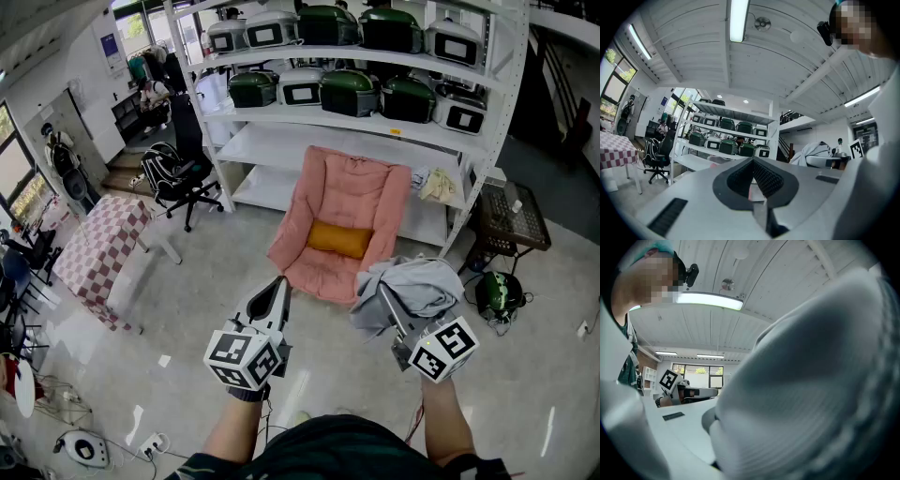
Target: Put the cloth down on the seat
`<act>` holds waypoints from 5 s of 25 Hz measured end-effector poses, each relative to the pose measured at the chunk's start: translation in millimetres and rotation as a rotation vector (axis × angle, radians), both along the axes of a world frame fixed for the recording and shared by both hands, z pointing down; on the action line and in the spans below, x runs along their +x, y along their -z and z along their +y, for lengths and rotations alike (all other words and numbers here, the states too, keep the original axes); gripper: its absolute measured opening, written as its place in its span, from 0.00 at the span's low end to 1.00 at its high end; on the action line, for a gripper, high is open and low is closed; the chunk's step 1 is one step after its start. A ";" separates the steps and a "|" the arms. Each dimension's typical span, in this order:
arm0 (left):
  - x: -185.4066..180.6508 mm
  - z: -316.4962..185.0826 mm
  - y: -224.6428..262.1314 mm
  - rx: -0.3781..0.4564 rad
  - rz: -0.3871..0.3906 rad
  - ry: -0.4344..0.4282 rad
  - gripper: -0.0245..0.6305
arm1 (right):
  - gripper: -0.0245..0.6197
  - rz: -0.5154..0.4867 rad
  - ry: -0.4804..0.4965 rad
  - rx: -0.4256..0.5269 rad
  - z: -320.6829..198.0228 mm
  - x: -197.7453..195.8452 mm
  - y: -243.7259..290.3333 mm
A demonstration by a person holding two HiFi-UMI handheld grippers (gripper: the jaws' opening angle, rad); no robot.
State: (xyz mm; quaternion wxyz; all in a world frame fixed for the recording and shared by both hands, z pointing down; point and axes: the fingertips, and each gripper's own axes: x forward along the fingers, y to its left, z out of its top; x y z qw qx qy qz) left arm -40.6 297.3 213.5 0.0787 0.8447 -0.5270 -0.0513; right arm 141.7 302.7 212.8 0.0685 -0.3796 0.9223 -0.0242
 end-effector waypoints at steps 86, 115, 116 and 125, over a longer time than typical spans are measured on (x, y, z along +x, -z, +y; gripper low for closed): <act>-93.7 -456.0 -112.3 -0.080 -0.011 -0.012 0.05 | 0.09 0.093 0.050 -0.213 -468.0 -125.2 -125.2; -62.1 -687.4 -341.0 -0.318 -0.056 0.023 0.05 | 0.10 0.300 0.217 -0.635 -714.1 -159.5 -431.9; -60.6 -691.2 -347.9 -0.329 -0.056 0.020 0.05 | 0.10 0.302 0.216 -0.652 -719.0 -159.7 -442.5; -52.8 -715.5 -389.0 -0.405 -0.065 0.021 0.05 | 0.10 0.318 0.216 -0.828 -759.4 -162.6 -535.6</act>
